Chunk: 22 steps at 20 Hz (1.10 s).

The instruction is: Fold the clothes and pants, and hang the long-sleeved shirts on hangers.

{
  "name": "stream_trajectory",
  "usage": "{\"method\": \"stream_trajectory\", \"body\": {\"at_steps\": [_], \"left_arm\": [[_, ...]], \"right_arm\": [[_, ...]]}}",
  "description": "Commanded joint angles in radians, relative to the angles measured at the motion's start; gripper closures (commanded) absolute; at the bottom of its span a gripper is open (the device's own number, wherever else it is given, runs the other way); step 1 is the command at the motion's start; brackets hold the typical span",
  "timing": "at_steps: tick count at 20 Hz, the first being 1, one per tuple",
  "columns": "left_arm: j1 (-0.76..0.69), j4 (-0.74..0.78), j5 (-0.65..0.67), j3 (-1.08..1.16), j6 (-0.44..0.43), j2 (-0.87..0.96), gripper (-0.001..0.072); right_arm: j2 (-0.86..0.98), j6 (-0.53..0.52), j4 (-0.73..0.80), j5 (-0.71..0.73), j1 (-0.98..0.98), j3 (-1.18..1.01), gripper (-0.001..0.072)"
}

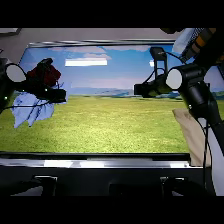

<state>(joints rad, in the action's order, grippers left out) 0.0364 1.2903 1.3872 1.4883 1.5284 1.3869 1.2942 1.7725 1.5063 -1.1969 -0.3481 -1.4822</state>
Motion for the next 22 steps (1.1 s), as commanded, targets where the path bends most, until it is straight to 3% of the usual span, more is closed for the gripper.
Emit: {"method": "stream_trajectory", "body": {"at_steps": [1,22], "left_arm": [[0.0,0.0,0.0,0.0,0.0,0.0,0.0689],[0.0,0.004,0.033,0.0,0.0,0.006,0.0677]], "right_arm": [[-0.001,0.0,0.001,0.0,-0.001,-0.001,0.0672],[-0.001,0.0,0.0,0.0,-0.001,-0.001,0.0672]]}}
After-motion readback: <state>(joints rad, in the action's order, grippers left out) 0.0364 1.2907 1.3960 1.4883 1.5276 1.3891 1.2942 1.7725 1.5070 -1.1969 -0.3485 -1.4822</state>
